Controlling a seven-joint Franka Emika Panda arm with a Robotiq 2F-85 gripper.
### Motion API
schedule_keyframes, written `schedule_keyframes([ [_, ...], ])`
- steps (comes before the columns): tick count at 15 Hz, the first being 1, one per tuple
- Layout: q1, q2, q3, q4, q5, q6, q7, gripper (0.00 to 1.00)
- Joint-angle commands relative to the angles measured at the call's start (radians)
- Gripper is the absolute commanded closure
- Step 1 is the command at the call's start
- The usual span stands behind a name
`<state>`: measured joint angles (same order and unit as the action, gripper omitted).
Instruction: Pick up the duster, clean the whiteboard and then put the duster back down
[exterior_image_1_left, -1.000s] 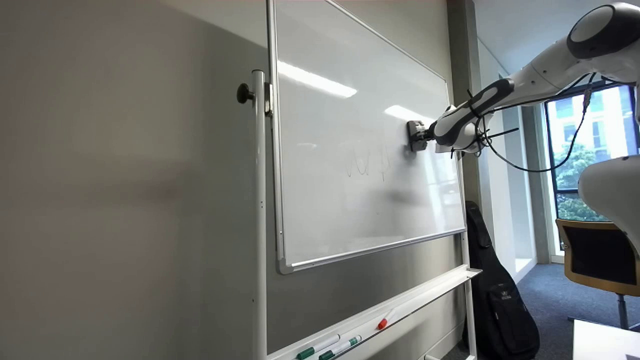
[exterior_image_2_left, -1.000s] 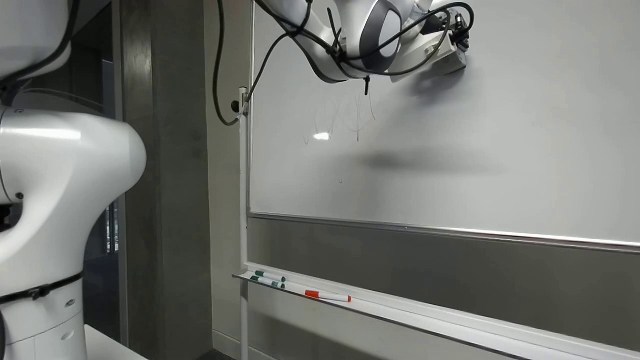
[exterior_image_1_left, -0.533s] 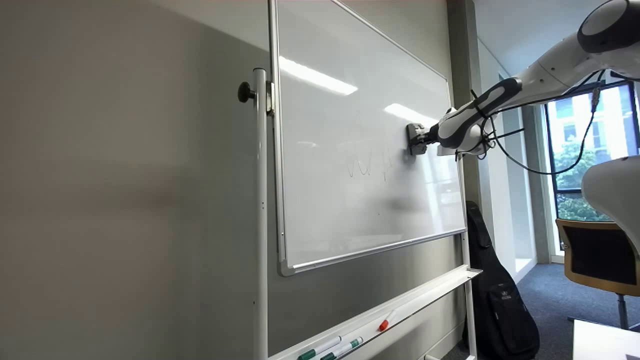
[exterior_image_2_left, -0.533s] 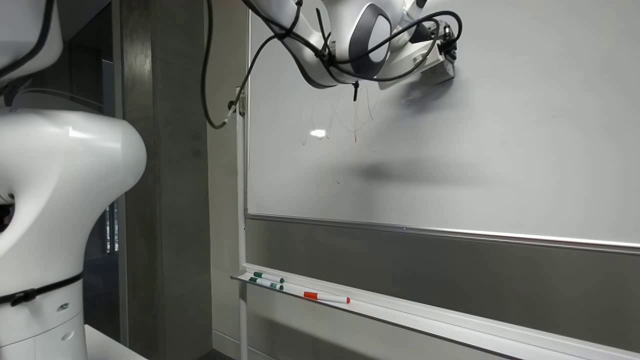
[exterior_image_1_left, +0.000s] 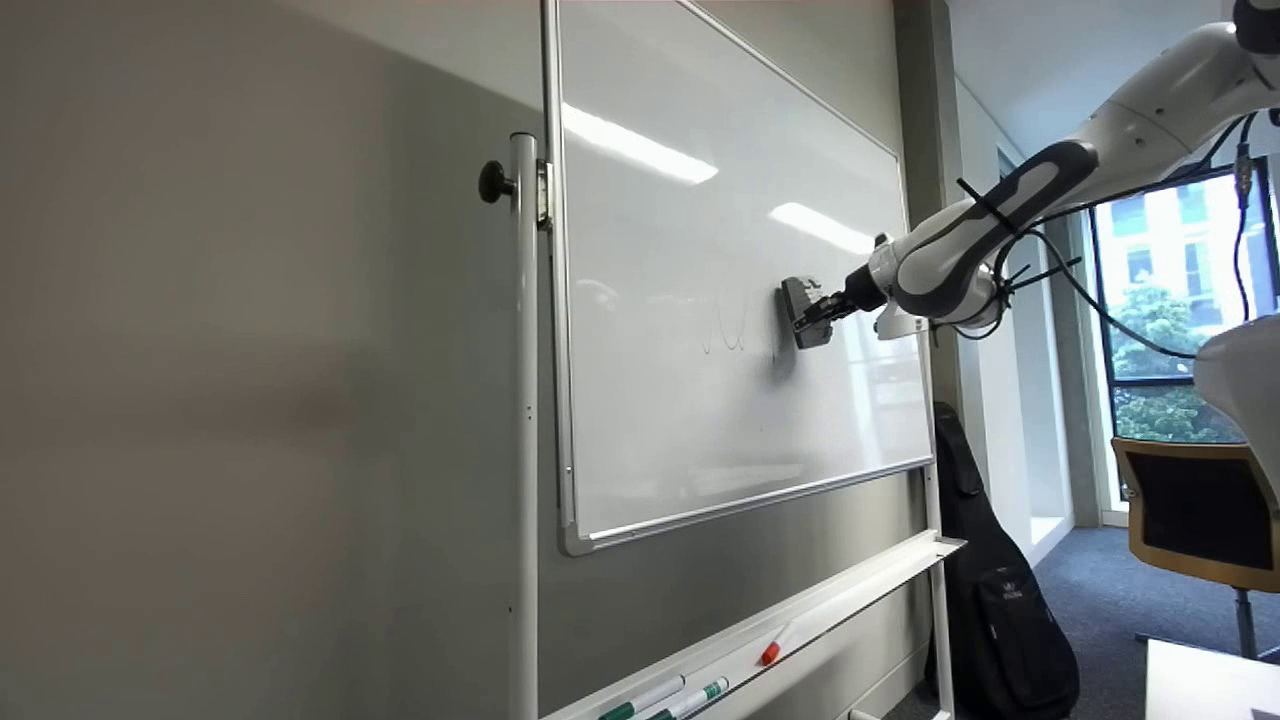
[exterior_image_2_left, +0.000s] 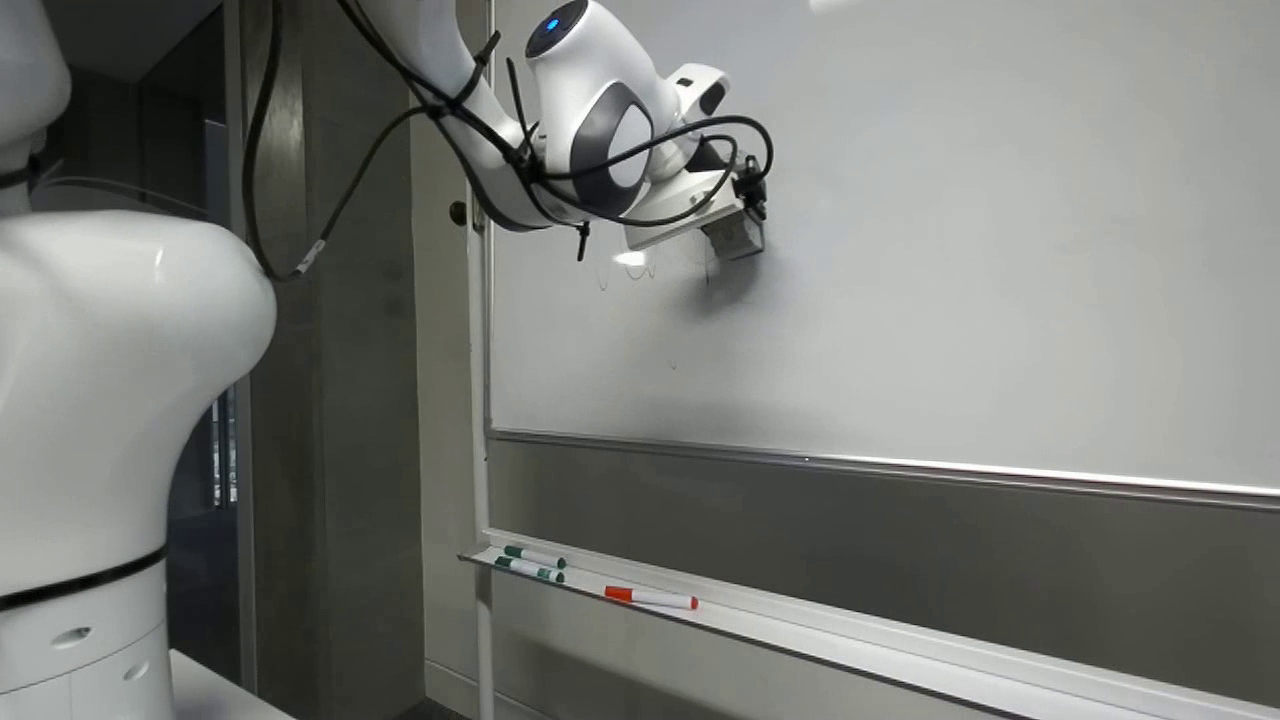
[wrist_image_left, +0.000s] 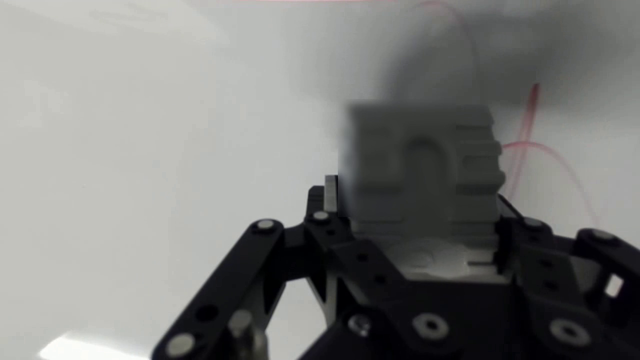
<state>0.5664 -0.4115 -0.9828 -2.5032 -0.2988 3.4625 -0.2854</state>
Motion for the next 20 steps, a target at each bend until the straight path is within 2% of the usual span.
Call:
schedule_keyframes([
  [1,-0.142,-0.049,0.162,-0.089,0.010,0.000,-0.015,0.62],
  [4,-0.192,-0.055,0.233,-0.074,0.028,0.000,-0.015,0.62],
  [7,-0.158,-0.074,0.225,-0.016,0.044,0.000,-0.004,0.62],
  [12,-0.096,-0.062,0.174,0.054,0.073,0.000,-0.001,0.62],
  [20,0.084,0.006,0.024,0.134,0.146,-0.001,0.008,0.62],
])
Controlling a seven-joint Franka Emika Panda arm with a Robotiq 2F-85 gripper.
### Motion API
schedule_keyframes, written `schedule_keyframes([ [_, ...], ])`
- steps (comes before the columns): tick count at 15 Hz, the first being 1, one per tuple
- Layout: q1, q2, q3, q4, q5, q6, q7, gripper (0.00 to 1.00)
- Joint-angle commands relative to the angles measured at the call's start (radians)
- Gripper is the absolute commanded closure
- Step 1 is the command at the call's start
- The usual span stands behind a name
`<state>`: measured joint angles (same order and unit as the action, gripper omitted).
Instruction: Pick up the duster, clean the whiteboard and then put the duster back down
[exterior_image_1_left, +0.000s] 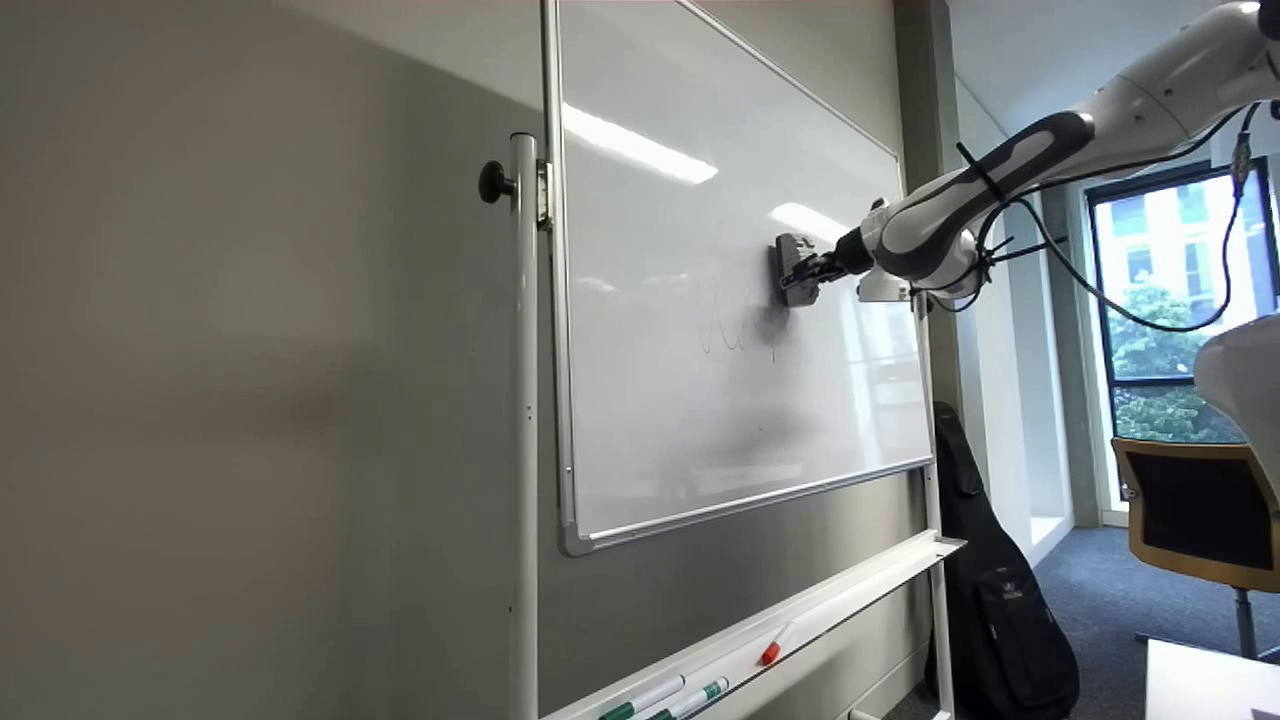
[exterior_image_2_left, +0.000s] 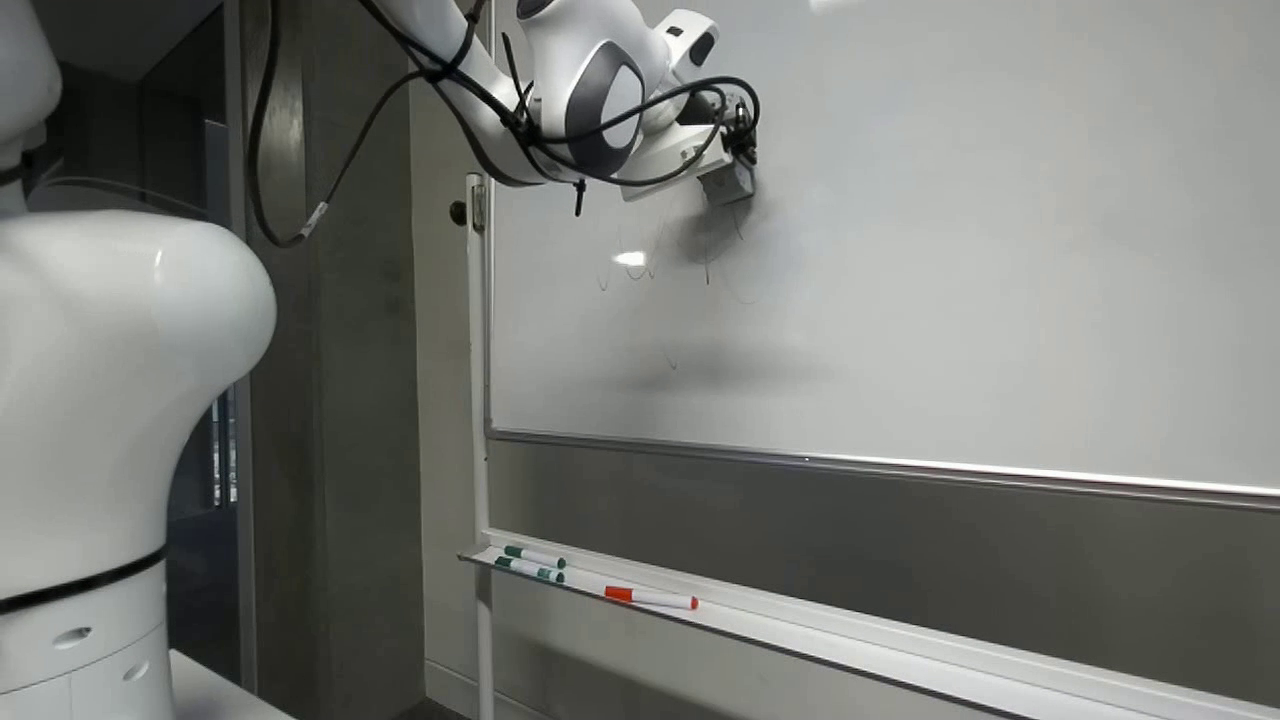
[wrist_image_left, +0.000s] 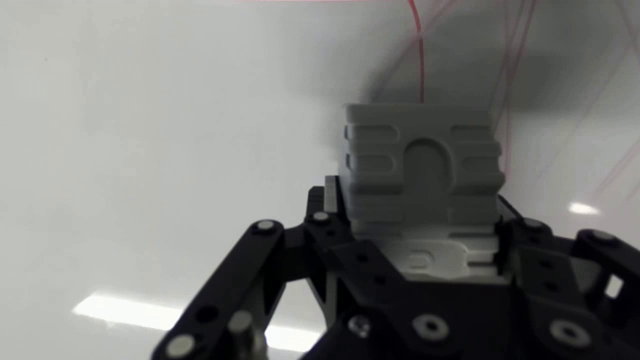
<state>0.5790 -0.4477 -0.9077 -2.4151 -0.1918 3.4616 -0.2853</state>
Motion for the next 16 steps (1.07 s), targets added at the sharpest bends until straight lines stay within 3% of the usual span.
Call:
schedule_keyframes([
  [1,0.093,0.047,-0.063,0.048,0.045,0.000,0.009,0.62],
  [6,0.164,0.048,-0.048,0.044,0.057,0.000,0.006,0.62],
  [16,0.176,-0.006,0.076,-0.038,0.035,0.000,-0.008,0.62],
])
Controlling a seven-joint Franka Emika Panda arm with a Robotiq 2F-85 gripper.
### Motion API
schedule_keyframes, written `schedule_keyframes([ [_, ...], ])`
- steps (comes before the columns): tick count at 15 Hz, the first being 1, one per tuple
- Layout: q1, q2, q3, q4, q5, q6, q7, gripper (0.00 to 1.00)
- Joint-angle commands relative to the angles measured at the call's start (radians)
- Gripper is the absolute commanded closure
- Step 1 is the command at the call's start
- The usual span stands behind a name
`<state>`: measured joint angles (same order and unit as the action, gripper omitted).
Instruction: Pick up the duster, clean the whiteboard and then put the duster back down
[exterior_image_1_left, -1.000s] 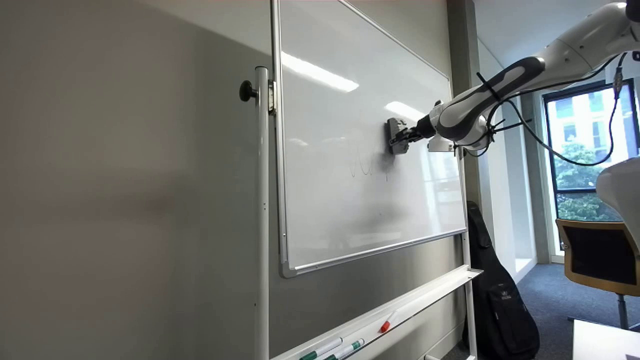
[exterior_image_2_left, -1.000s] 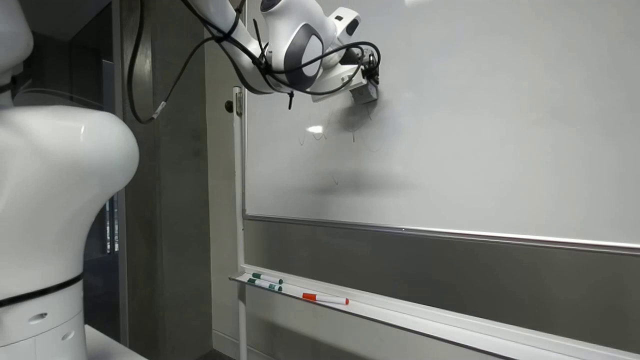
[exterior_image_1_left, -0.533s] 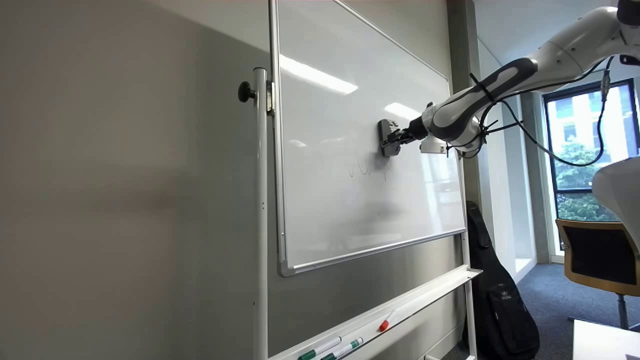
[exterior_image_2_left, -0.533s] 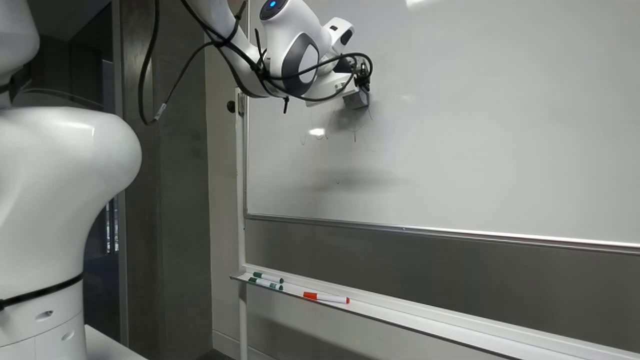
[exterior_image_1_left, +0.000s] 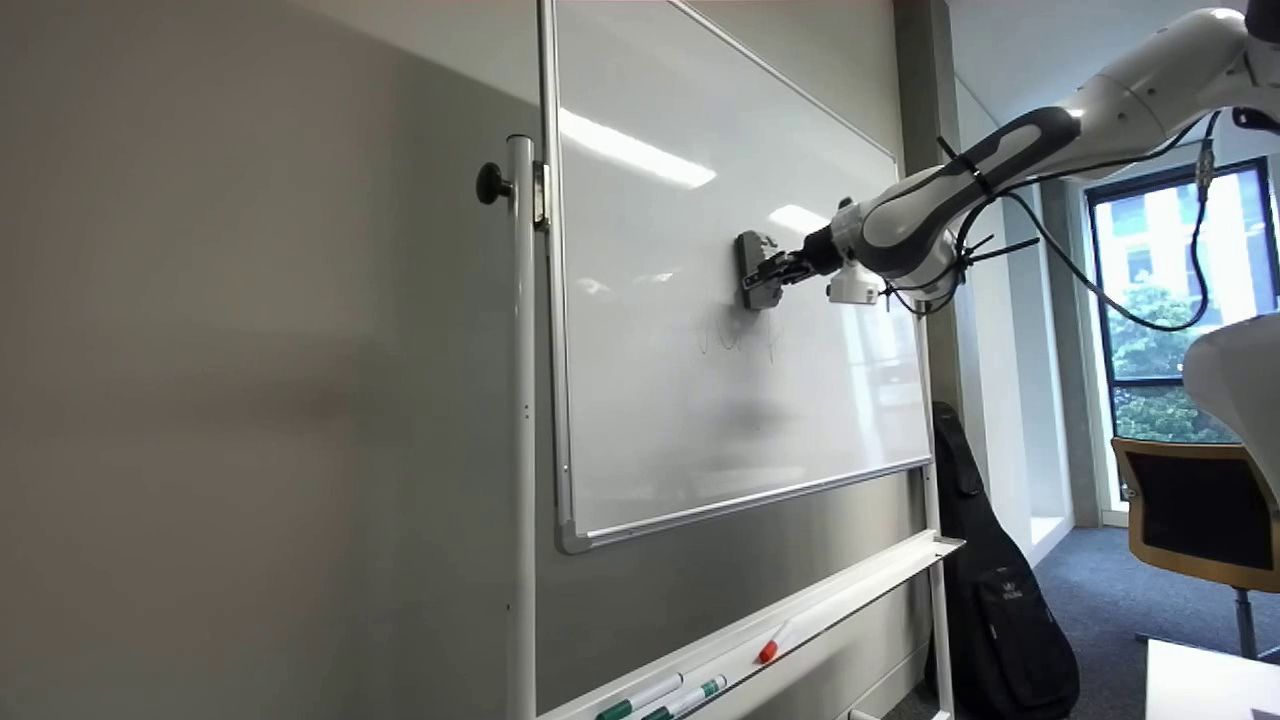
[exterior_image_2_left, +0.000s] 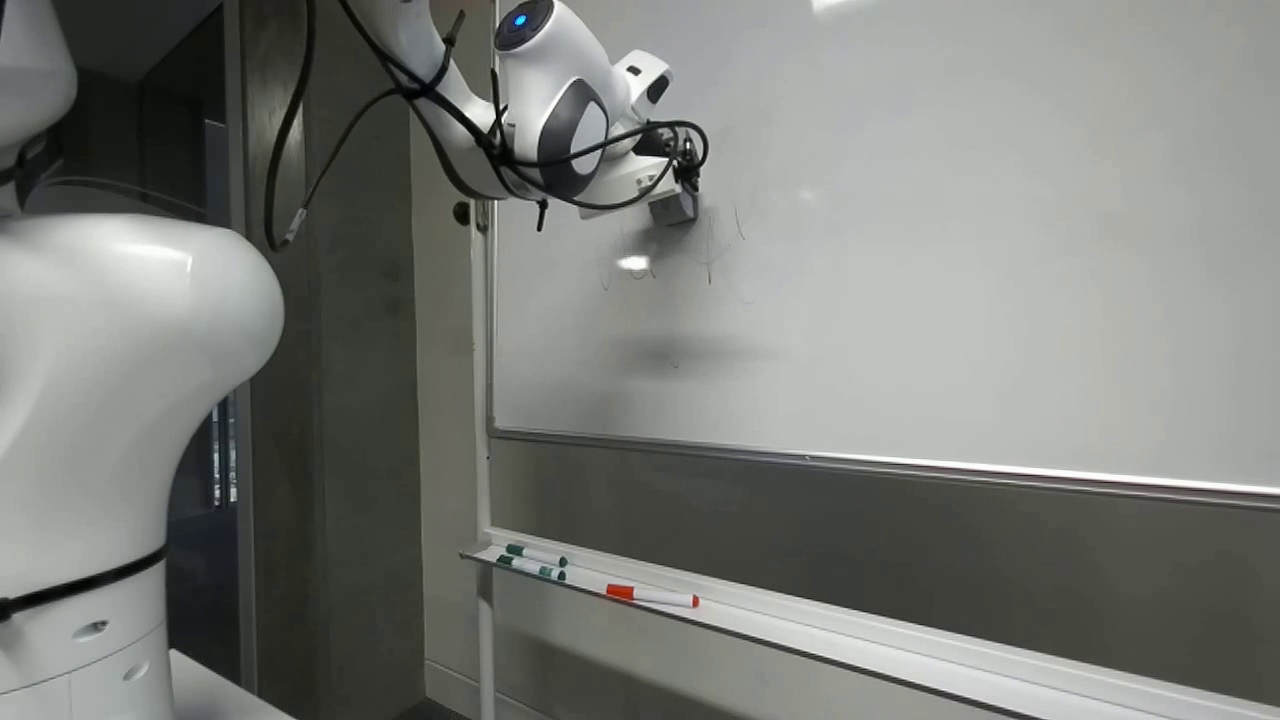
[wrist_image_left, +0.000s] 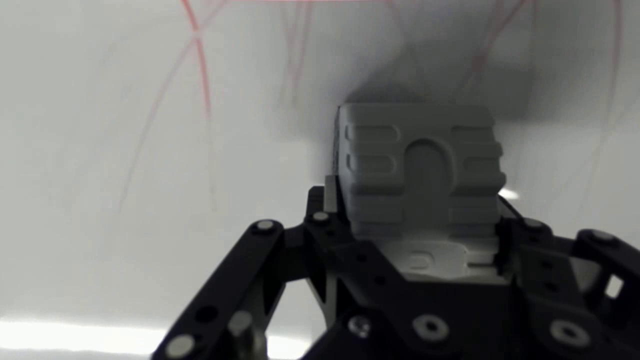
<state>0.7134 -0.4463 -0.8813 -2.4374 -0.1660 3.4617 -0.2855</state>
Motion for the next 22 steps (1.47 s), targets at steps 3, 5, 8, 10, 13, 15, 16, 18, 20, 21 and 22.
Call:
schedule_keyframes([
  [3,0.072,0.002,0.099,-0.022,0.013,0.000,-0.009,0.62],
  [5,0.106,0.012,0.114,-0.008,0.015,0.000,-0.007,0.62],
  [8,0.144,0.022,0.114,0.003,0.007,0.000,-0.027,0.62],
  [10,0.161,0.024,0.093,0.001,-0.002,0.000,-0.046,0.62],
  [13,0.168,0.018,0.058,0.006,-0.024,0.000,-0.091,0.62],
  [15,0.188,0.010,0.018,0.009,-0.033,0.000,-0.121,0.62],
  [16,0.198,0.007,-0.004,0.013,-0.035,0.000,-0.137,0.62],
  [18,0.217,-0.004,-0.046,0.008,-0.033,0.000,-0.165,0.62],
  [20,0.223,-0.017,-0.077,-0.007,-0.029,0.000,-0.190,0.62],
  [21,0.228,-0.023,-0.094,-0.011,-0.029,0.000,-0.202,0.62],
  [22,0.231,-0.029,-0.110,-0.016,-0.028,0.000,-0.215,0.62],
])
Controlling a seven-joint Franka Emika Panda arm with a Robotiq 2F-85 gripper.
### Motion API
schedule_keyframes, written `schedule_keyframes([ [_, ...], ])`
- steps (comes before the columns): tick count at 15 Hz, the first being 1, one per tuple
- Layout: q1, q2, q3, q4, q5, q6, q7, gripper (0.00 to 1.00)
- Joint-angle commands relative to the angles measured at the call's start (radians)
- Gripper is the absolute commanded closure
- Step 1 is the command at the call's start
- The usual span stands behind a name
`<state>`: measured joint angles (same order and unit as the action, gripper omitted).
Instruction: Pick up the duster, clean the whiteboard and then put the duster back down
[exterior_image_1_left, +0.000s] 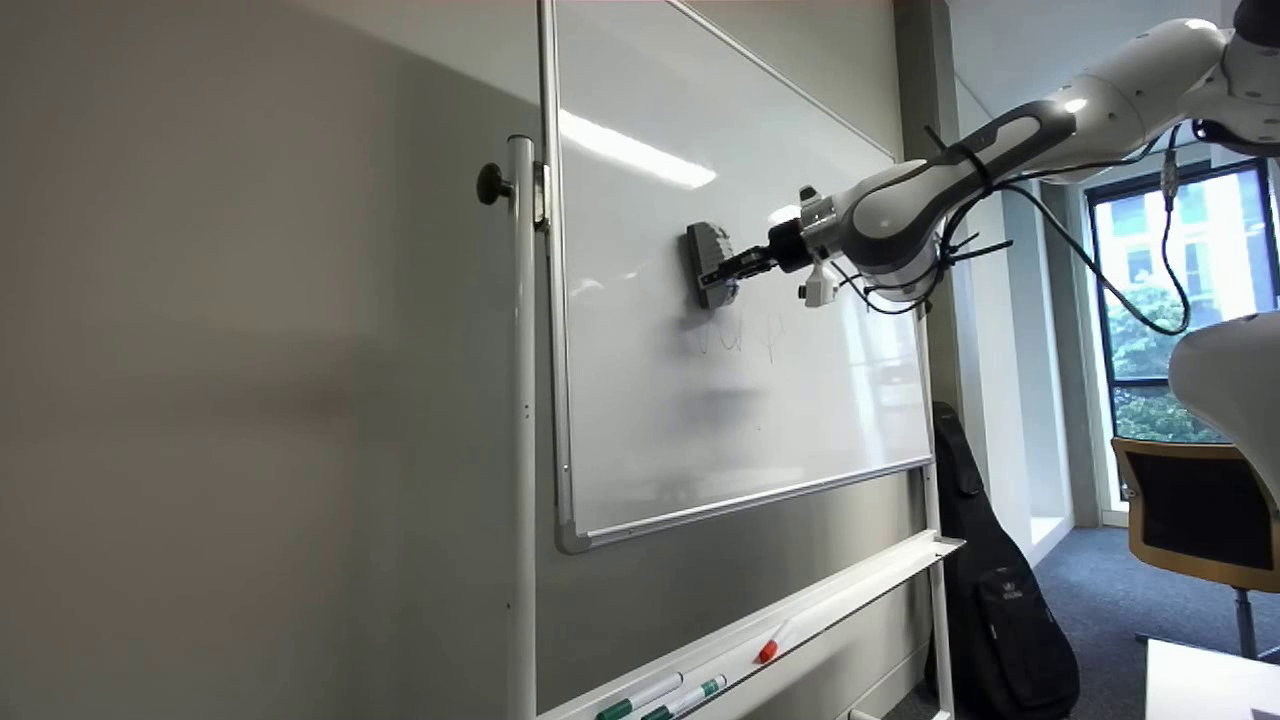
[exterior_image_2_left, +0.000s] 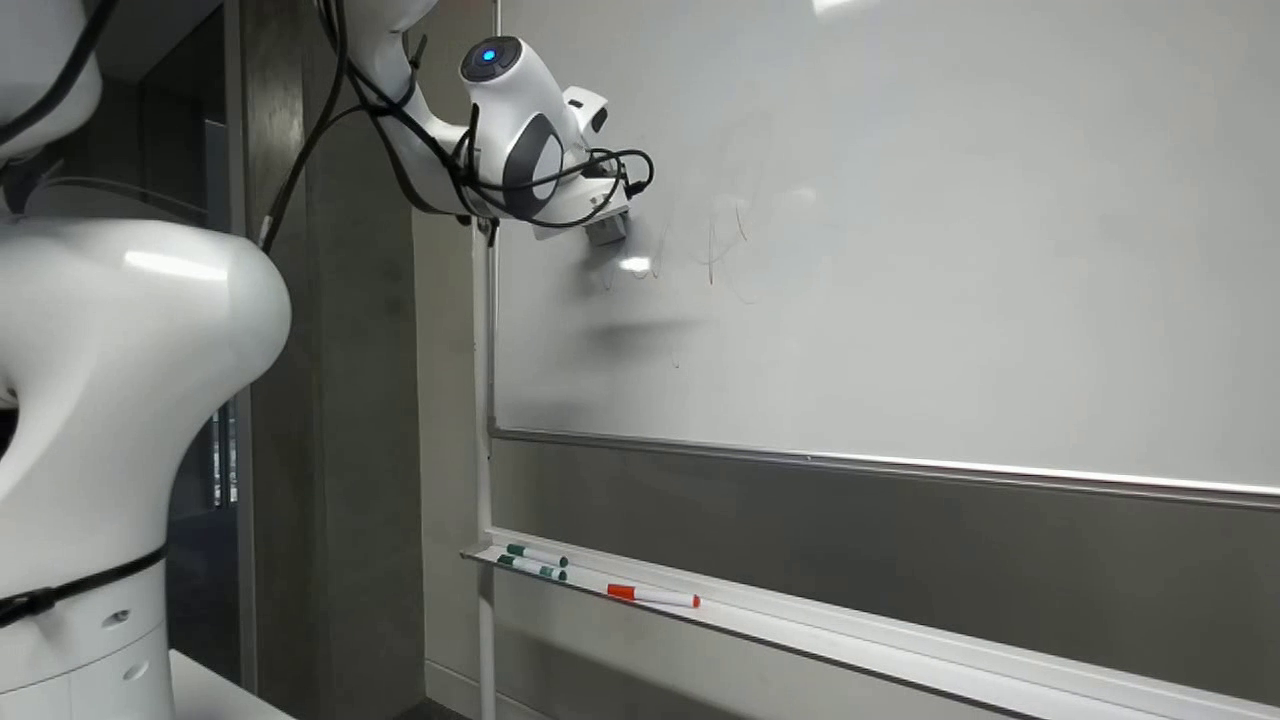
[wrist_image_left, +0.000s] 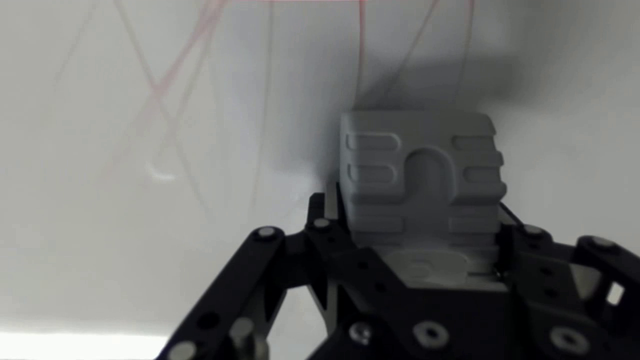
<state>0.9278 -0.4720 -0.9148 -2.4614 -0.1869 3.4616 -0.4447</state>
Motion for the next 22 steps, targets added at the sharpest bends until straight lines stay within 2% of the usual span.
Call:
schedule_keyframes([
  [1,0.020,-0.008,-0.094,0.007,-0.006,0.000,-0.068,0.62],
  [9,0.037,-0.006,-0.249,0.014,0.016,0.000,-0.132,0.62],
  [15,0.105,-0.011,-0.436,0.064,0.037,0.002,-0.143,0.62],
  [16,0.106,0.008,-0.483,0.080,-0.056,0.002,-0.046,0.62],
  [20,0.180,0.004,-0.618,0.132,-0.082,0.002,-0.024,0.62],
  [22,0.216,0.005,-0.655,0.148,-0.075,0.002,-0.018,0.62],
])
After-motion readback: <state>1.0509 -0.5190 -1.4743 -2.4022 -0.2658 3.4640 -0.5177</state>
